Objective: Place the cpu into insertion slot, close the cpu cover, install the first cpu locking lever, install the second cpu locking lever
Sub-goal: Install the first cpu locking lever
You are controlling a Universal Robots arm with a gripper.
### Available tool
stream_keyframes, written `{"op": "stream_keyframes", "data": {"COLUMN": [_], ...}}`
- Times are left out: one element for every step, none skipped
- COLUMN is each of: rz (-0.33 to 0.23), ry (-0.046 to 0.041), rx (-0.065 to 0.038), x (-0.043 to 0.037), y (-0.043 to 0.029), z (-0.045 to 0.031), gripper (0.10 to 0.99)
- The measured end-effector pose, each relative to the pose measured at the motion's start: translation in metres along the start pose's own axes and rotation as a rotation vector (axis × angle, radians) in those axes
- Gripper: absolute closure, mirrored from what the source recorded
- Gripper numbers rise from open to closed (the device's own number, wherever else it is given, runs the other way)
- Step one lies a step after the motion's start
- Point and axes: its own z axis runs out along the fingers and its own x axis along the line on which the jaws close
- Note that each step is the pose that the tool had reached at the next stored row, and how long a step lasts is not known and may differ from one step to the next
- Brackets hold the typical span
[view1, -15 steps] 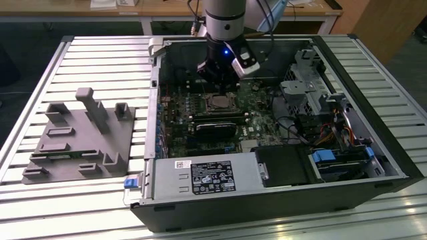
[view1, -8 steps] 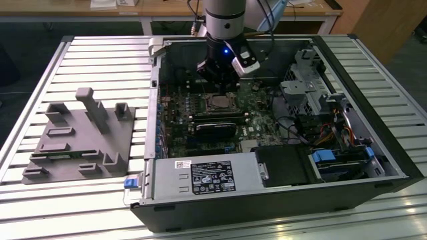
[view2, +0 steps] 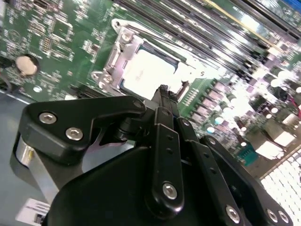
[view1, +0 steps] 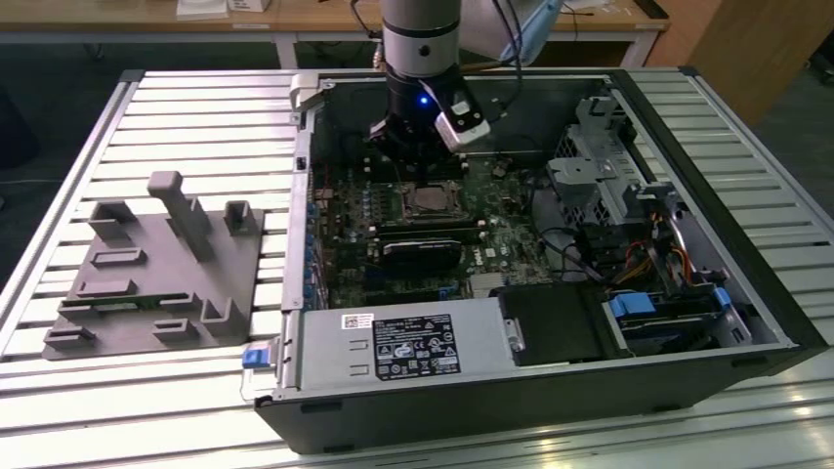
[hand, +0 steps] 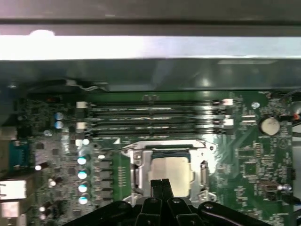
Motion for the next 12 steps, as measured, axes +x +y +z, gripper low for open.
{"op": "stream_keyframes", "data": {"rz": [0.0,0.0,0.0,0.0,0.0,0.0,0.0,0.0,0.0,0.0,0.0,0.0], "ry": [-0.0002,-0.0005,-0.0008,-0.0013,-0.0019,-0.0025,-0.0031,-0.0035,-0.004,-0.0045,-0.005,-0.0056], "rx": [0.0,0.0,0.0,0.0,0.0,0.0,0.0,0.0,0.0,0.0,0.0,0.0], "x": [0.0023,0.0046,0.0065,0.0082,0.0102,0.0124,0.0146,0.017,0.0193,0.0218,0.0242,0.0266], "y": [-0.0001,-0.0002,-0.0002,-0.0003,-0.0004,-0.0005,-0.0005,-0.0006,-0.0007,-0.0008,-0.0009,-0.001], "z": [-0.0001,-0.0003,-0.0004,-0.0005,-0.0006,-0.0007,-0.0008,-0.001,-0.0012,-0.0013,-0.0014,-0.0015], "gripper": [0.98,0.98,0.98,0.98,0.98,0.98,0.98,0.98,0.98,0.98,0.98,0.98]}}
